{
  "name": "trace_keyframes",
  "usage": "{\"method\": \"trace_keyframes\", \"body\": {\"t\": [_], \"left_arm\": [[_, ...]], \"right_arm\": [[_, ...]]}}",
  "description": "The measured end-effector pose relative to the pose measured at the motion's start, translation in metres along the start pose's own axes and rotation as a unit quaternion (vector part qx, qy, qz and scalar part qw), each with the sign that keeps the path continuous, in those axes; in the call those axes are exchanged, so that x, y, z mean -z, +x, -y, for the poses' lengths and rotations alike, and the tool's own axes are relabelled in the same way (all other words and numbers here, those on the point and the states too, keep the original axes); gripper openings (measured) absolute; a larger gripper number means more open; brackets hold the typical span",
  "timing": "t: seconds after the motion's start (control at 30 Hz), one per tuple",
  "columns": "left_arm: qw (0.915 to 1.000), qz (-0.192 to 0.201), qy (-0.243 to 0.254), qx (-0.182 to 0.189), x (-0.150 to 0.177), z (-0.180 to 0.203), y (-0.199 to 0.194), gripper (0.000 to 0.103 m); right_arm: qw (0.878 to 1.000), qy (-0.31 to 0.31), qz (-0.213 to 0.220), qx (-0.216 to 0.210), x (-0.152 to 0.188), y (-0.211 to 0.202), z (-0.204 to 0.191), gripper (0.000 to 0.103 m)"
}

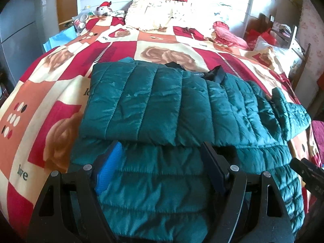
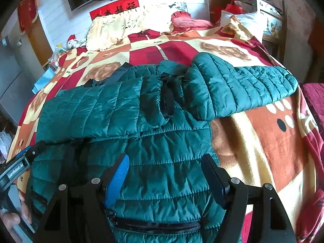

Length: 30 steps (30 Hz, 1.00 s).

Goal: Fold large clothes

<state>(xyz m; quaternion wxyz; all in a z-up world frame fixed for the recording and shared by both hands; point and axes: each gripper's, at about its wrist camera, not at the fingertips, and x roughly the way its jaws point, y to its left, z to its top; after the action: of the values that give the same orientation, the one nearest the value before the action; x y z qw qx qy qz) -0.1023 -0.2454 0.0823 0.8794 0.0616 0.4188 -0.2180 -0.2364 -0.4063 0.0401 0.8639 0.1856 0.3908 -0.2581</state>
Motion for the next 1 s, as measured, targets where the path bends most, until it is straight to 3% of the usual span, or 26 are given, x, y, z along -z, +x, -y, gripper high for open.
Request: {"method": "trace_keyframes", "body": {"t": [0.33,0.83,1.0], "left_arm": [[0.9987,-0.029,-0.01,-0.04,-0.007,-0.008,0.046,0.08],[0.9989,-0.024,-0.008,-0.039,-0.002,-0.011,0.052,0.08],[0.9993,0.009,-0.034,-0.008,-0.007,-0.022,0.03,0.08]], "right_arm": [[1.0,0.004,-0.013,-0.002,-0.004,0.013,0.003,0.071],[1.0,0.025,0.005,0.01,-0.023,0.005,0.039,0.071],[0.998,0.055,0.006,0.012,-0.027,0.006,0.068,0.071]]}}
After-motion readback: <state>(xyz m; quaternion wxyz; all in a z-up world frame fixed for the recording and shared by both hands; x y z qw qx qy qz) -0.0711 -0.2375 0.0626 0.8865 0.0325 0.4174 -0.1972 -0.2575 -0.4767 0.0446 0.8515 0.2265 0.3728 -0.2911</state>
